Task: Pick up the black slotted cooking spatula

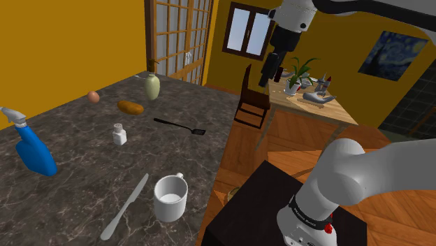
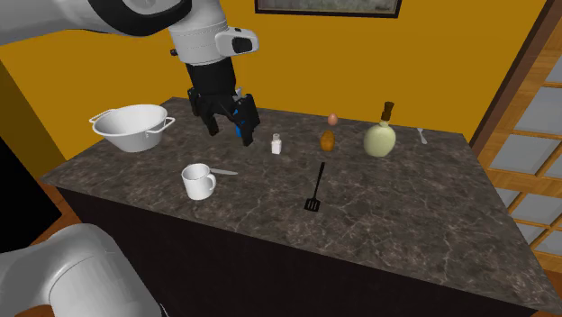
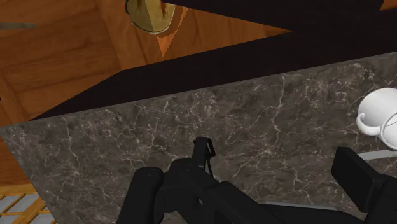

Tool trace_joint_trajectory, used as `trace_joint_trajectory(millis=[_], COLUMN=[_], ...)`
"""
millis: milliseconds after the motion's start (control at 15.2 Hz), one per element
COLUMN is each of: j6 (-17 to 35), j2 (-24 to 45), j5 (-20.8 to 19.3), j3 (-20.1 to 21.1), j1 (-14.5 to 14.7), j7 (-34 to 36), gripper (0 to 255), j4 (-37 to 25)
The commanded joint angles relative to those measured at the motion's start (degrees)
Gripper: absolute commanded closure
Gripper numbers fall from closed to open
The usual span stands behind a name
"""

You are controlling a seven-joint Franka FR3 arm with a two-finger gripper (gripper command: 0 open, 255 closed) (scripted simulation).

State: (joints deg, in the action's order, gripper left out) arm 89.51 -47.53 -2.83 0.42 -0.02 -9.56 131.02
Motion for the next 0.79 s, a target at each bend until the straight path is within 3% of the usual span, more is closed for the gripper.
trace_joint_trajectory(millis=[0,726], j6=[0.0,19.3], j2=[0.0,17.4], j5=[0.0,0.3], j3=[0.0,-4.1], j1=[0.0,1.1], j7=[0.0,-5.9], gripper=[0,0], j4=[0.0,2.8])
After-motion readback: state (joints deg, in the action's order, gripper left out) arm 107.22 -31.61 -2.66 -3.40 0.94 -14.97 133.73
